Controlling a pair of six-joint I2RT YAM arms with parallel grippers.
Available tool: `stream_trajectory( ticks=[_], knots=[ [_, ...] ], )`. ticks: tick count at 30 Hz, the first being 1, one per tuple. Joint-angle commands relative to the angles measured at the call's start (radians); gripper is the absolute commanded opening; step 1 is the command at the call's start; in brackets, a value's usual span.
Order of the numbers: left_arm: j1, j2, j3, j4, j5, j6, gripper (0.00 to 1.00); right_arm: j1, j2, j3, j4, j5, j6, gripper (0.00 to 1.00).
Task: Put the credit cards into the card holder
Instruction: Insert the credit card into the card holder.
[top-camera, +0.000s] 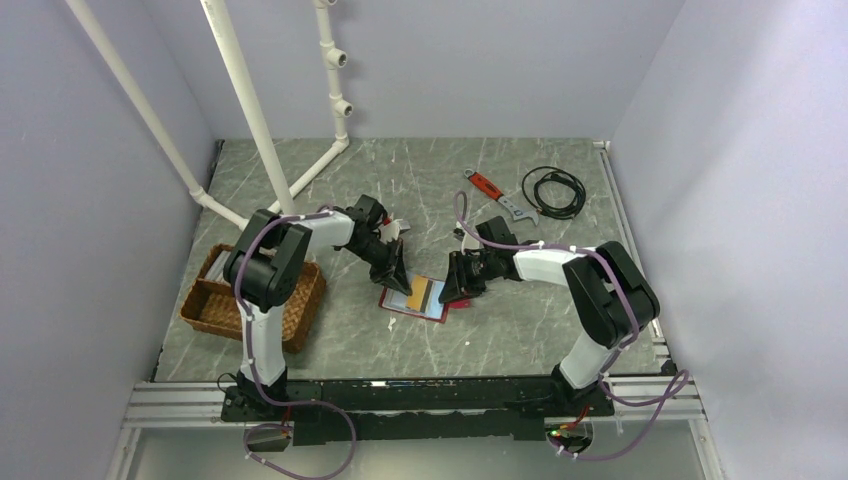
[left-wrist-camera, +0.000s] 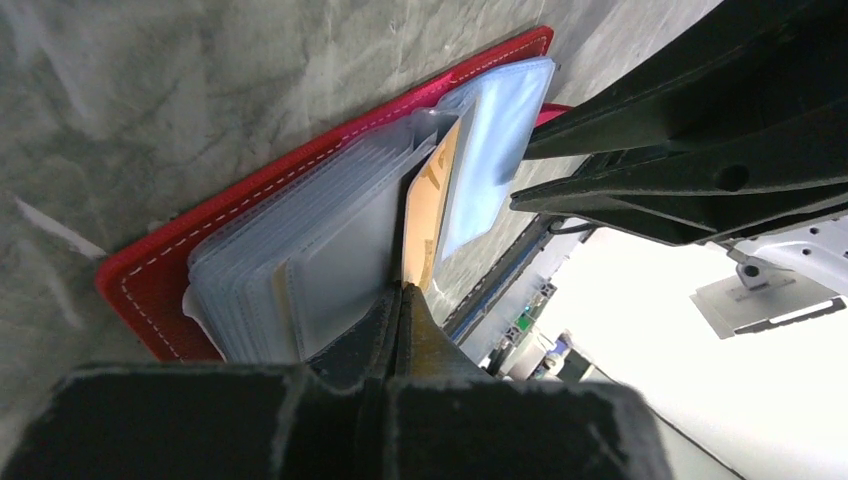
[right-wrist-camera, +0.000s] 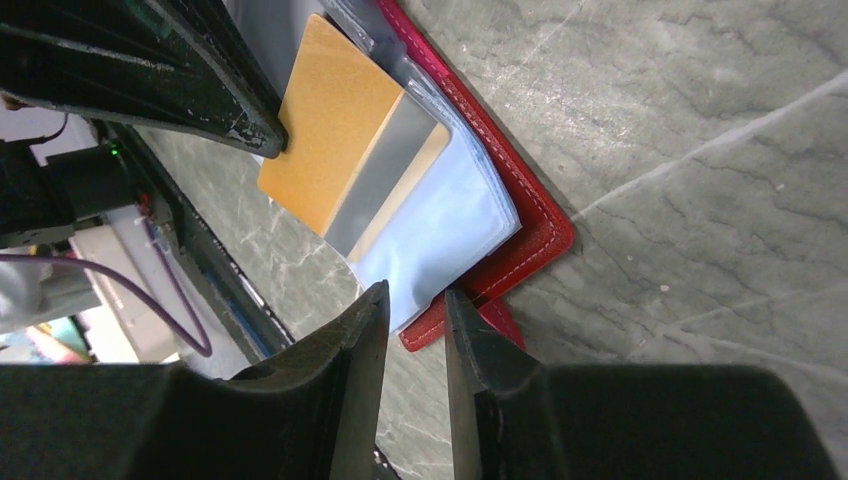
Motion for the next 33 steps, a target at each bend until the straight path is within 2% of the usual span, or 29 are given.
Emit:
stream_trajectory(
  ticks=[1,4,10,19,24,33],
  knots=[
    [-0.031,-0.078,-0.030,0.040,-0.076,-0.038,0.00,0.002,-0.088,-0.007,-0.026,0.119,0.030,0.32],
    [-0.049,-0.100,-0.042,0.055,-0.115,-0.051,0.00,-0.003,-0.122,-0.038,-0.001,0.127,0.084,0.35],
    [-0.076,-0.085,-0.056,0.098,-0.117,-0.084,0.00,-0.004,-0.102,-0.071,0.079,0.079,0.147,0.35],
    [-0.110,-0.075,-0.073,0.168,-0.116,-0.141,0.00,-0.004,-0.085,-0.092,0.106,0.075,0.158,0.35],
    [-0.142,-0.058,-0.056,0.188,-0.123,-0.167,0.00,-0.004,-0.072,-0.101,0.117,0.066,0.164,0.29],
    [-0.179,-0.023,-0.022,0.179,-0.137,-0.174,0.00,-0.007,-0.094,-0.112,0.116,0.082,0.158,0.29]
  ],
)
